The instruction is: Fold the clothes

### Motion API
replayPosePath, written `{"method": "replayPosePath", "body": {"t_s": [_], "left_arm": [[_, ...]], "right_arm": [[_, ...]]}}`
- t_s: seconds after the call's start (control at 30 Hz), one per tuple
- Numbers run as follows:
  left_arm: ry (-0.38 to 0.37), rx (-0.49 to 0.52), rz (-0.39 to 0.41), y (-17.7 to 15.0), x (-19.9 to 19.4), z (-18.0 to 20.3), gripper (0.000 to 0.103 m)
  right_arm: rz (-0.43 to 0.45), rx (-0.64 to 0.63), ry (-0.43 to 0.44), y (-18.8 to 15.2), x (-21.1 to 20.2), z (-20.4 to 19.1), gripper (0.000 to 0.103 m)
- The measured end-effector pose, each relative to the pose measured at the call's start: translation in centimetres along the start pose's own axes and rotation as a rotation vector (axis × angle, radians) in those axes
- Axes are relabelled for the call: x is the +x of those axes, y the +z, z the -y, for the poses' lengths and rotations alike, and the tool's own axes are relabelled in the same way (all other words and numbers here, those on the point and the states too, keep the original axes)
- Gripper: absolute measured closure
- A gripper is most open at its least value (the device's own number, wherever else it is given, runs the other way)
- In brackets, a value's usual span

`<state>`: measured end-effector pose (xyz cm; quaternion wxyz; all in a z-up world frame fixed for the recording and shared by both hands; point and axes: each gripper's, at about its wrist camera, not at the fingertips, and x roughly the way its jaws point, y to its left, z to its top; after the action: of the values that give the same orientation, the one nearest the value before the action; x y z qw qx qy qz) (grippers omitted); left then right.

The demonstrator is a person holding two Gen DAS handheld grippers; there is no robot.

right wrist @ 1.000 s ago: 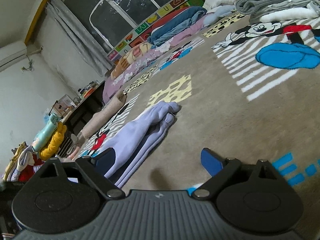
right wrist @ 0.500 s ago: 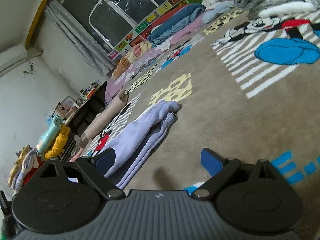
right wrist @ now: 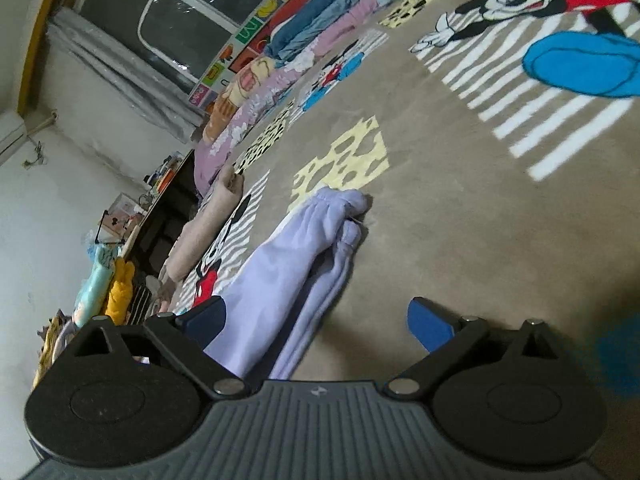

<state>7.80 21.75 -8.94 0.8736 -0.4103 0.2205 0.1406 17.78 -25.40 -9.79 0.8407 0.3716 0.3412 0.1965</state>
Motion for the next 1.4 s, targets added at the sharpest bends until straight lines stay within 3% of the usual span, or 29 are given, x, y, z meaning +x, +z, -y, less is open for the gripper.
{"method": "replayPosePath", "body": {"t_s": [0.2,0.27,0.33,0.47,0.57,0.6,0.63,0.7,1.0,1.17,1.4], "left_arm": [[-0.032,0.024,0.000,0.2,0.7,0.4,0.045],[-0.049,0.021,0.000,0.4,0.7,0.3,0.045],[-0.055,0.028,-0.002,0.4,0.9,0.4,0.045],[-0.051,0.059,-0.010,0.4,1.6,0.7,0.046],[-0.014,0.131,-0.004,0.1,2.1,1.5,0.065],[-0.005,0.168,0.002,0.1,2.2,2.0,0.079],[-0.004,0.205,0.011,0.0,2.3,2.4,0.085],[-0.015,0.270,0.034,0.0,2.6,3.3,0.087],[-0.135,0.415,0.120,0.9,4.3,7.4,0.089],[-0.171,0.424,0.146,1.1,4.5,8.2,0.089],[-0.186,0.371,0.075,1.0,4.9,8.0,0.089]], "right_arm": [[-0.022,0.043,-0.008,1.7,3.0,-0.7,0.008],[-0.021,0.057,-0.012,2.2,3.9,-0.8,0.015],[-0.019,0.071,-0.012,2.6,4.7,-0.7,0.032],[-0.018,0.102,-0.008,2.8,6.2,-0.4,0.046],[-0.025,0.113,-0.031,3.0,6.9,-0.3,0.077],[-0.021,0.118,-0.043,3.0,7.0,-0.2,0.084],[-0.007,0.118,-0.048,2.9,6.9,-0.2,0.086],[0.025,0.101,-0.047,2.9,6.7,-0.7,0.087],[0.218,0.082,-0.052,5.1,2.0,-0.3,0.088],[0.325,0.071,-0.056,6.3,-0.6,0.0,0.088],[0.478,0.102,-0.082,5.2,-4.8,2.5,0.088]]}}
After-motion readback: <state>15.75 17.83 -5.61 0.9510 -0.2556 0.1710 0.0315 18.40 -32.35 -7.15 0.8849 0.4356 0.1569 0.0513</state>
